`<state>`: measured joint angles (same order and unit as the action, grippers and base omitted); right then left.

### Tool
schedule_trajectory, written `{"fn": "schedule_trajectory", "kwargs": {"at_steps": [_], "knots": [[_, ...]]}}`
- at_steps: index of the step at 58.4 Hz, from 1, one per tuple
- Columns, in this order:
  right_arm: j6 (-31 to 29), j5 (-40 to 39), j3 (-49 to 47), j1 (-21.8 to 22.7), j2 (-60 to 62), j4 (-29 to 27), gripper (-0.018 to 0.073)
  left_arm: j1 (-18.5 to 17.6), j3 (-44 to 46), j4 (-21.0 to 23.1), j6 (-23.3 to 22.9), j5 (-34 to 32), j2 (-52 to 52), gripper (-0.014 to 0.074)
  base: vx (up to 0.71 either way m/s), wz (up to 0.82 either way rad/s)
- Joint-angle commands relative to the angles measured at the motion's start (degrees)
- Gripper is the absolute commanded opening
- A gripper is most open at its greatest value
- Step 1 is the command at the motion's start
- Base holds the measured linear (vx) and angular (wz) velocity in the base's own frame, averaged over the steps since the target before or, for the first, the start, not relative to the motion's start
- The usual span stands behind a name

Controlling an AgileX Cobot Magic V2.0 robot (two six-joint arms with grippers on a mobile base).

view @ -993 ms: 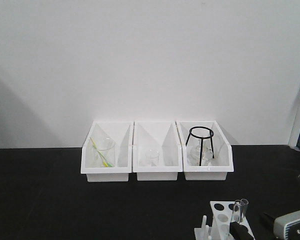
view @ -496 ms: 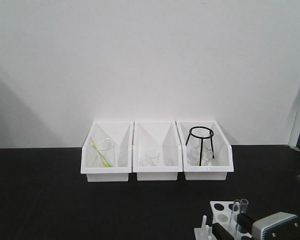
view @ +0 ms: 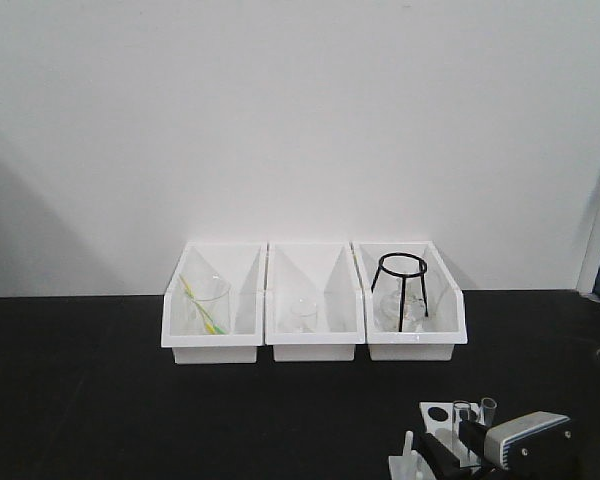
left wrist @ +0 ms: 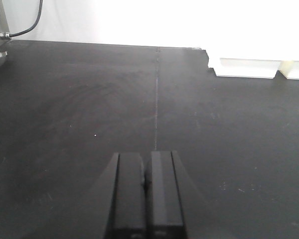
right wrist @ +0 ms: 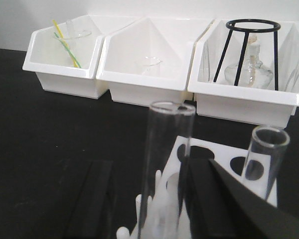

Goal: Flip and reinsert test tube from rack
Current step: 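Close the right gripper on the tube and lift it out of the rack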

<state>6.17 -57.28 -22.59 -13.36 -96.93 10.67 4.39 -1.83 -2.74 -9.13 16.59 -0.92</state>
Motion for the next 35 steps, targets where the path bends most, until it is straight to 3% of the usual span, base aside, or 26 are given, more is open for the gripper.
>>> {"fn": "schedule_trajectory", "kwargs": {"at_steps": [1,20,35], "knots": [[-0.4,-6.7,-1.3,0.0,0.8,-0.3,0.0379,-0.4,0.0,0.2,0.0,-5.0,-0.6,-0.0006,0.0,0.0],[-0.4,-6.2,-4.3,0.0,-0.7,-0.3,0.0377,-0.4,0.0,0.2,0.0,-5.0,-0.6,-0.0006,0.0,0.0],[-0.1,-4.0,-4.3,0.0,-0.6,0.9,0.0191,-0.4,0.0,0.2,0.0,-5.0,-0.6,-0.0006,0.0,0.0]]}}
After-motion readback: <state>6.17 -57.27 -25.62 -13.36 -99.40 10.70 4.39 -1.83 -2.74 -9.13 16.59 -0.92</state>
